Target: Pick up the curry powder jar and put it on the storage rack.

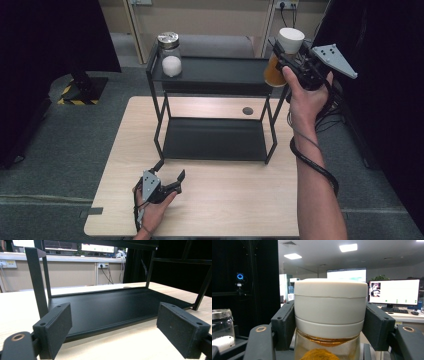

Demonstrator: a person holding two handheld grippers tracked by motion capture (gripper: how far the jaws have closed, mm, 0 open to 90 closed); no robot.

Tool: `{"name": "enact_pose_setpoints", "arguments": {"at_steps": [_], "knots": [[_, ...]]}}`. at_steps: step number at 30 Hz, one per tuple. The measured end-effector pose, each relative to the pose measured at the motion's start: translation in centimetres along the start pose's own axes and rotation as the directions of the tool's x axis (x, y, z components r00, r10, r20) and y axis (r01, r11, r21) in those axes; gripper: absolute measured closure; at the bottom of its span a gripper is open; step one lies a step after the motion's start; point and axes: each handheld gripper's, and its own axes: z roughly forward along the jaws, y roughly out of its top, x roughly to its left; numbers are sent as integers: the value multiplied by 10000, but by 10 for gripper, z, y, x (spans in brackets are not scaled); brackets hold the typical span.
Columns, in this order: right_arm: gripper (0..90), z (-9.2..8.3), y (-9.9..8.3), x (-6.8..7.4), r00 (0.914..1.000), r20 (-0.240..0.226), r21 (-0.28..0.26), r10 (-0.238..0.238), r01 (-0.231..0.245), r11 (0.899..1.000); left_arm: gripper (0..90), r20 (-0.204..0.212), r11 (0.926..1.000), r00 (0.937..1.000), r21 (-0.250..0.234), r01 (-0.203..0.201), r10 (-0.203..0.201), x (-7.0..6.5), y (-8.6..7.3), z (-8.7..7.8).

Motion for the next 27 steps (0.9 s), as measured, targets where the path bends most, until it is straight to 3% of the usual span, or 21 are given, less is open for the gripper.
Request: {"name": "enact_pose_setpoints", "arguments": {"at_steps": [27], "knots": [[342, 32, -2, 0, 9997, 250, 449, 73, -84, 9990, 123, 23, 10000, 10000, 8, 4, -4, 0, 0, 0]]}}
